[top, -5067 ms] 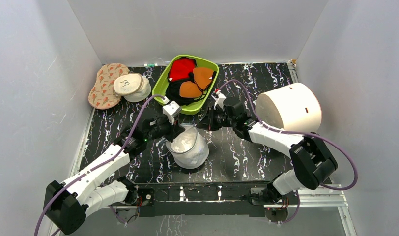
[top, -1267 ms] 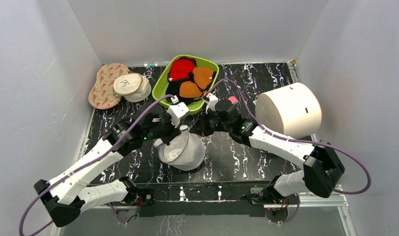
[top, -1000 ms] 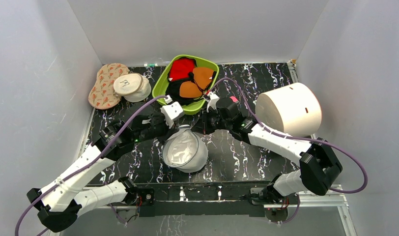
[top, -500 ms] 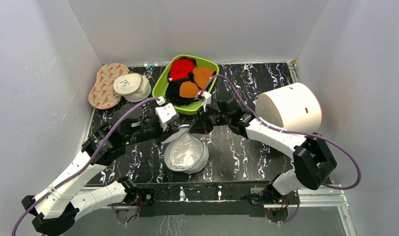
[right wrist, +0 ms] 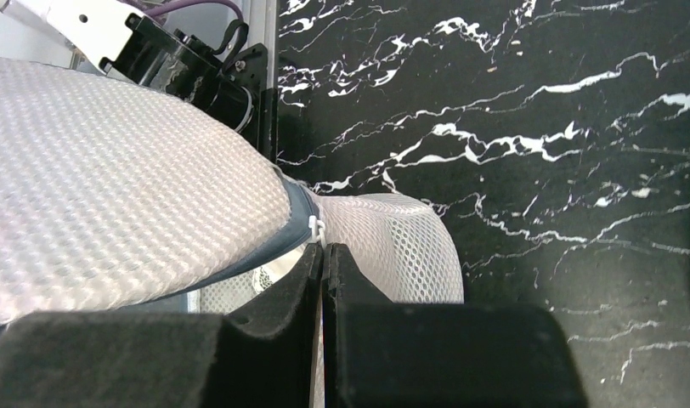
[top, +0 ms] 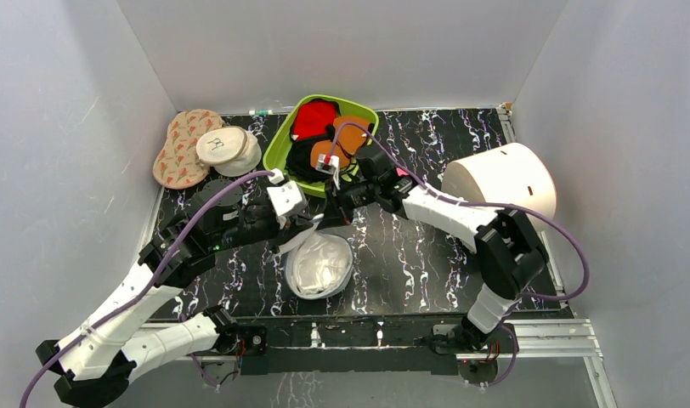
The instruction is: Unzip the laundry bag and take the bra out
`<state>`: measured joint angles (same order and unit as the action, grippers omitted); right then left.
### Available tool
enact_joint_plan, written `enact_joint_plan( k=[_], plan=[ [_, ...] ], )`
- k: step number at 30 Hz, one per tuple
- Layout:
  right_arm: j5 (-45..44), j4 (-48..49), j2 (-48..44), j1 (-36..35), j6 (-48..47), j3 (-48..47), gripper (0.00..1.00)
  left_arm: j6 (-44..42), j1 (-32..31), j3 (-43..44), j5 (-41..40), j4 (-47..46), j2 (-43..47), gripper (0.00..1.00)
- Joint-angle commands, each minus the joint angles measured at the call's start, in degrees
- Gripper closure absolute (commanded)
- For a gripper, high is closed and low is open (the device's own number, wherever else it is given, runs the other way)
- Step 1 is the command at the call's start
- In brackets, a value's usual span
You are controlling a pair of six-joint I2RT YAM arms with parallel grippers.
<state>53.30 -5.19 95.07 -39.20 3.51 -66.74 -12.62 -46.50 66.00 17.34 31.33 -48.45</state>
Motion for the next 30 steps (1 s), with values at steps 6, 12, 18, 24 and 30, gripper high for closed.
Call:
enact_joint_plan(
  k=[6, 12, 18, 24, 30],
  plan=[
    [5.4, -1.5, 8.9, 0.5, -5.3, -9.0, 0.95, -2.2, -0.3, 2.3, 2.9, -9.7, 0.1, 1.0],
    [2.6, 3.7, 7.2, 2.3, 3.0, -4.9, 1.0, 4.3, -0.2, -2.6, -3.6, -17.0, 2.7, 1.0],
    [-16.4, 1.5, -3.8, 6.8, 14.4, 4.2, 0.65, 13.6, -0.3, -6.1, -15.2, -18.4, 4.0, 1.0],
    [-29.0, -17.9, -10.3, 7.0, 14.9, 3.6, 0.3, 22.4, -0.3, -4.1, -28.4, -12.7, 1.2, 1.0],
    [-34.6, -24.9, -15.9, 5.0, 17.9, 5.4, 0.17, 30.2, -0.2, -1.6, -36.3, -7.7, -2.5, 1.0]
  ],
)
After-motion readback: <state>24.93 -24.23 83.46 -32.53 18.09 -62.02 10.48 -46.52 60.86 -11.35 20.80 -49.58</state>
